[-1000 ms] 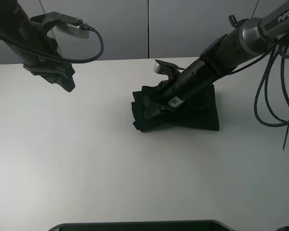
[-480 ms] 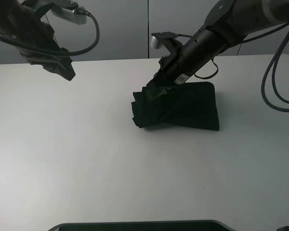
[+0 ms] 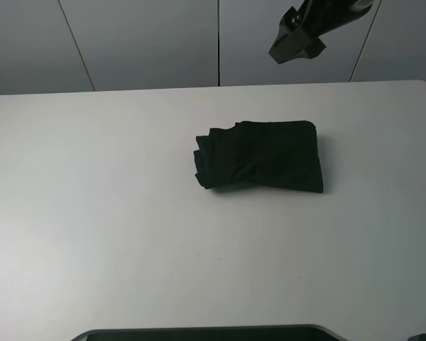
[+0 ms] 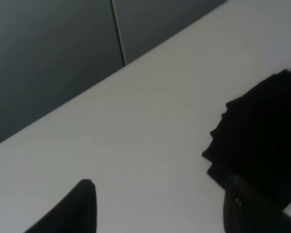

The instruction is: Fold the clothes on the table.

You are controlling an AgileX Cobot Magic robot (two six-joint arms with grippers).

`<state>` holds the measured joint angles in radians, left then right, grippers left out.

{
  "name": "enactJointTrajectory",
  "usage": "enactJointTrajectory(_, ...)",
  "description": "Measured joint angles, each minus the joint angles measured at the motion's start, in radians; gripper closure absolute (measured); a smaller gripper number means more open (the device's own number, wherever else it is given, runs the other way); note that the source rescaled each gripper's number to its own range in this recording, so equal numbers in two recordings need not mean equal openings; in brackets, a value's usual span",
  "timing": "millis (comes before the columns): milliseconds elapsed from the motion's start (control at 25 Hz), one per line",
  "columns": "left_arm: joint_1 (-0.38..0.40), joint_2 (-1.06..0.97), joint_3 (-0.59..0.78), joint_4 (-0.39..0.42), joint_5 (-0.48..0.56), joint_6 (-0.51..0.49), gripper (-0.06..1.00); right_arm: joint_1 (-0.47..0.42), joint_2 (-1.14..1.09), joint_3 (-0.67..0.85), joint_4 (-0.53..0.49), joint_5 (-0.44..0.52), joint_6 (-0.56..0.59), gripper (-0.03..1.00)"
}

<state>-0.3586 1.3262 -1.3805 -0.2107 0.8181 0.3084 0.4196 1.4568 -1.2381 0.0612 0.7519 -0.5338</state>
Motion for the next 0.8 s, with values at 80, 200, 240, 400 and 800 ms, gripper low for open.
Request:
enactJointTrajectory(80, 0.000, -0.041, -0.008, -0.002, -0.002, 0.005, 0.22, 0.000, -0.075, 0.000, -0.090, 0.025, 0.043, -0.03)
enactJointTrajectory(200, 0.000, -0.109, -0.008, 0.002, -0.002, 0.010, 0.22, 0.000, -0.201, 0.000, -0.258, 0.054, 0.146, -0.03)
enactJointTrajectory(240, 0.000, -0.129, -0.008, 0.004, -0.002, 0.012, 0.22, 0.000, -0.238, 0.000, -0.307, 0.062, 0.183, -0.03)
enactJointTrajectory(400, 0.000, -0.236, -0.008, 0.019, -0.002, 0.030, 0.12, 0.000, -0.416, 0.000, -0.502, 0.111, 0.297, -0.03)
enactJointTrajectory(800, 0.000, -0.538, -0.008, 0.370, -0.003, -0.242, -0.05, 0.000, -0.861, -0.002, -0.778, 0.336, 0.396, -0.03)
